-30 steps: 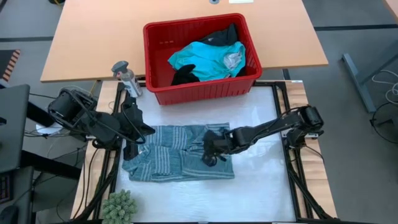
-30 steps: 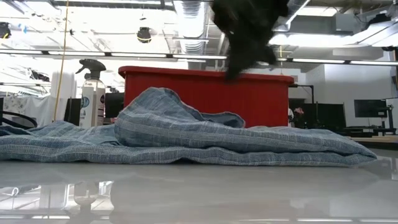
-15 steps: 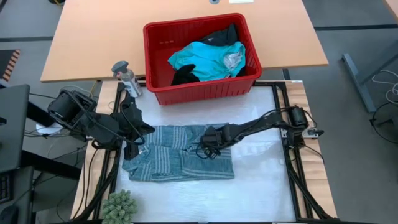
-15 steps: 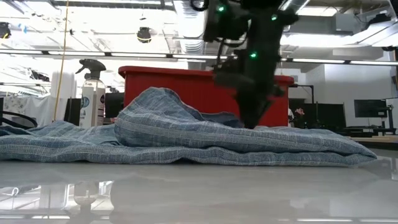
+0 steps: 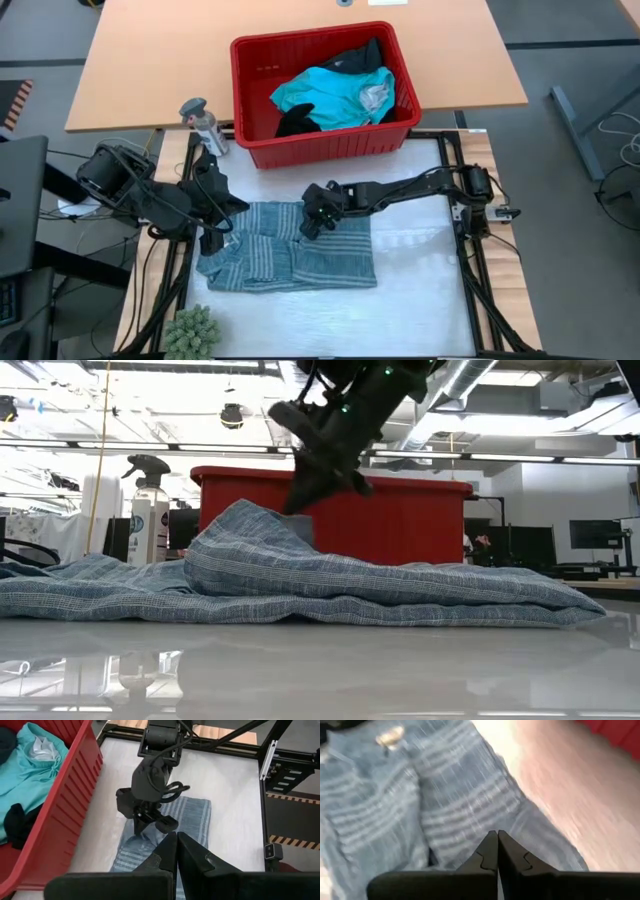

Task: Fold Laundry from Bin
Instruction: Fold the patterned blue shirt

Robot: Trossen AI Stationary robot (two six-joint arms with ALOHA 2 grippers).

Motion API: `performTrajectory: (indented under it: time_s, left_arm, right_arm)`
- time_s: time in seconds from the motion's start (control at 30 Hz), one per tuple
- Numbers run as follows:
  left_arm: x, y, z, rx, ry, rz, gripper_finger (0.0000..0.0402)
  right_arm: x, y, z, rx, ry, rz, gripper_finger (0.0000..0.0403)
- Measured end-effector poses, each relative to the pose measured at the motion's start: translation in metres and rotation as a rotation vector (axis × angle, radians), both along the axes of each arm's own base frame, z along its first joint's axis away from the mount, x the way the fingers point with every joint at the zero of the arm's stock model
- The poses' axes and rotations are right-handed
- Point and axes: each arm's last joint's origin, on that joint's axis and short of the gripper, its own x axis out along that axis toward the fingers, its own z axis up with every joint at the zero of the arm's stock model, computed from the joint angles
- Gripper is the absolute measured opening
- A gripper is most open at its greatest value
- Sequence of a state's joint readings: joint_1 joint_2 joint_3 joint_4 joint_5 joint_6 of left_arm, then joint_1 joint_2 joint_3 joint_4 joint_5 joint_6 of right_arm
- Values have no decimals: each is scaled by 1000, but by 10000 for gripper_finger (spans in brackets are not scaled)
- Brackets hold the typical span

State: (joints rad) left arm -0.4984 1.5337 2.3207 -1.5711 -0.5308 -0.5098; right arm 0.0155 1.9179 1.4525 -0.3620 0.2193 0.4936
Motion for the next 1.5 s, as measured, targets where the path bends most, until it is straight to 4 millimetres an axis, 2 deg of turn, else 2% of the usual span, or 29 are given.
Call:
performTrajectory:
  time_s: [0.13,0.2,0.3,0.4,0.53,0.63,0.7,0.9,1.07,1.17,1.37,1.5]
  left_arm:
    - [-1,-2,0,-10,-2,-2,0]
    - [-2,-4,0,-13,-3,-11,0]
    - [-4,-7,0,-16,-6,-21,0]
    - [-5,-10,0,-20,-17,-9,0]
    - [-8,-14,1,-17,-36,8,0]
    - [-9,-16,1,-11,-48,19,0]
    - [-8,-16,1,-15,-53,35,0]
    - [-7,-18,0,-39,-59,58,0]
    - [0,-23,-12,-24,-32,106,0]
    - [6,-27,-24,8,3,119,0]
    - [24,-37,-51,105,17,175,0]
    - [37,-46,-70,135,15,162,0]
  right_arm:
    - [-3,-6,4,44,-2,-29,28]
    - [-5,0,8,51,-4,-23,22]
    - [-5,17,13,64,-35,34,16]
    - [-5,44,12,128,-42,115,16]
    - [0,81,-11,121,-22,205,16]
    - [8,95,-23,121,-61,233,16]
    - [12,98,-32,134,-68,222,16]
    - [21,103,-73,191,-3,207,16]
    - [21,113,-84,222,18,236,16]
    - [20,111,-71,211,-17,254,16]
    - [11,98,-3,128,-196,243,27]
    - [-6,103,20,2,-178,209,16]
